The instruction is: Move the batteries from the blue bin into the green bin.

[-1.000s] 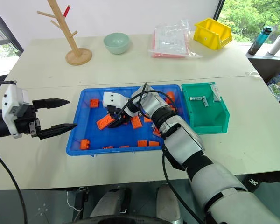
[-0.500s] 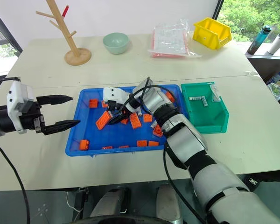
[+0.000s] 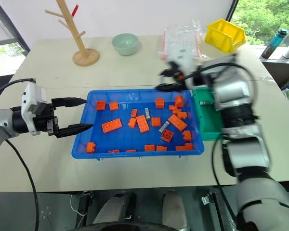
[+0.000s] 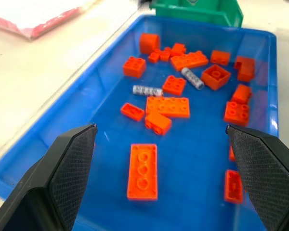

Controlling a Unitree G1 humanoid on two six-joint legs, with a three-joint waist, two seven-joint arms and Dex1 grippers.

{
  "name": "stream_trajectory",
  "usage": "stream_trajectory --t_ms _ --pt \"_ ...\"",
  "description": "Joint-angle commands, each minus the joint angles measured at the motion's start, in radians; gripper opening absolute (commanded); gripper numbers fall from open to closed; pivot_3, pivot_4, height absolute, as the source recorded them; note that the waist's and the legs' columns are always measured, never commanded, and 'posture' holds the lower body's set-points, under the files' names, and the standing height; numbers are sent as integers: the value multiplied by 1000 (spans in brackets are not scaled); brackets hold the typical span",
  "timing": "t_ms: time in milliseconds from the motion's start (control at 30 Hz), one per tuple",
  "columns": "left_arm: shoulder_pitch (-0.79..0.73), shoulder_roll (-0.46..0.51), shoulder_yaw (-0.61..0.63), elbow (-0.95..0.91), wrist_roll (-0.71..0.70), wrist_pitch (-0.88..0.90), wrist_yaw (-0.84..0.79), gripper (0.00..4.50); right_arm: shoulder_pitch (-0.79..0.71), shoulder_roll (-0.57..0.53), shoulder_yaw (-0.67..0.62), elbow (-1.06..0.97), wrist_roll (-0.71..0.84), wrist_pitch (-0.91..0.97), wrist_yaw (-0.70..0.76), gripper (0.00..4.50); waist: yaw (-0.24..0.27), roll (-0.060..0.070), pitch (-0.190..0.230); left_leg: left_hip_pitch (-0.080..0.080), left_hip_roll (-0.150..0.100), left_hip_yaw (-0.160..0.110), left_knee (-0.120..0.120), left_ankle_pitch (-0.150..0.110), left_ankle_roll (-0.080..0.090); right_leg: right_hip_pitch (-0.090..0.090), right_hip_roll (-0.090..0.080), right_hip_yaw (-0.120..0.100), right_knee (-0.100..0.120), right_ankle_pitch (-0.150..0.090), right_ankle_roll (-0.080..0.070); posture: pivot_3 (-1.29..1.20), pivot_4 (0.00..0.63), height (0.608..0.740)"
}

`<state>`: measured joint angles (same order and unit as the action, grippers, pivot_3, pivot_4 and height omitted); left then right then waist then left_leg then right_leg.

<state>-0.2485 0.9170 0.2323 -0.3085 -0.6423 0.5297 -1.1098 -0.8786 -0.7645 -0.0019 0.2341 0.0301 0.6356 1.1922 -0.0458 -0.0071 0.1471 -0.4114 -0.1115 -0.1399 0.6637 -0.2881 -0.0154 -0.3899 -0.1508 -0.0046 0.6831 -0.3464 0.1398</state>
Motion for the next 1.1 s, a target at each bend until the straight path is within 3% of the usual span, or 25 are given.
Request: stream_trajectory --t_ms 33,267,300,400,500,600,700,900,1100 --pt "-45 -10 -19 31 11 -34 -16 4500 118 -116 -113 -120 39 74 -28 2218 5 0 0 0 0 1 0 0 0 0 0 0 0 0 0 0 150 726" --pt "-154 -37 -83 111 36 -59 -48 4500 293 -190 -195 -247 113 166 -100 2218 -12 1 1 1 5 10 1 0 0 -1 1 0 0 0 0 0 150 726" --pt "-168 -43 -88 119 37 -61 -48 4500 307 -191 -195 -257 118 170 -108 3232 -12 1 1 1 5 10 1 0 0 -2 1 0 0 0 0 0 150 726" --pt "-205 -57 -99 138 43 -65 -48 4500 321 -196 -178 -267 115 147 -144 4460 -8 1 1 1 3 10 1 0 0 -1 0 0 0 0 0 0 150 726" --pt "-216 -63 -103 138 47 -63 -51 4500 261 -198 -146 -264 134 141 -142 4460 -1 1 1 1 3 10 1 0 0 -1 0 0 0 0 0 0 150 726" --pt "-211 -69 -102 122 48 -60 -45 4500 113 -96 -69 -308 195 194 -150 4460 -9 1 1 1 4 11 1 0 0 -2 0 1 -1 0 0 0 150 726" --pt "-209 -74 -103 112 48 -56 -36 4500 60 -15 2 -336 208 220 -180 4460 -14 1 1 1 5 9 0 0 0 -2 1 0 -1 0 0 0 150 726" --pt "-199 -88 -108 64 31 -34 -4 4500 78 224 143 -382 190 382 -376 4460 -1 0 0 0 2 5 2 0 0 -1 0 0 0 0 0 0 150 726" --pt "-177 -92 -108 38 31 -30 5 4500 139 341 147 -418 215 545 -508 4460 2 0 0 -1 0 3 2 0 0 0 0 0 1 0 0 0 150 726"
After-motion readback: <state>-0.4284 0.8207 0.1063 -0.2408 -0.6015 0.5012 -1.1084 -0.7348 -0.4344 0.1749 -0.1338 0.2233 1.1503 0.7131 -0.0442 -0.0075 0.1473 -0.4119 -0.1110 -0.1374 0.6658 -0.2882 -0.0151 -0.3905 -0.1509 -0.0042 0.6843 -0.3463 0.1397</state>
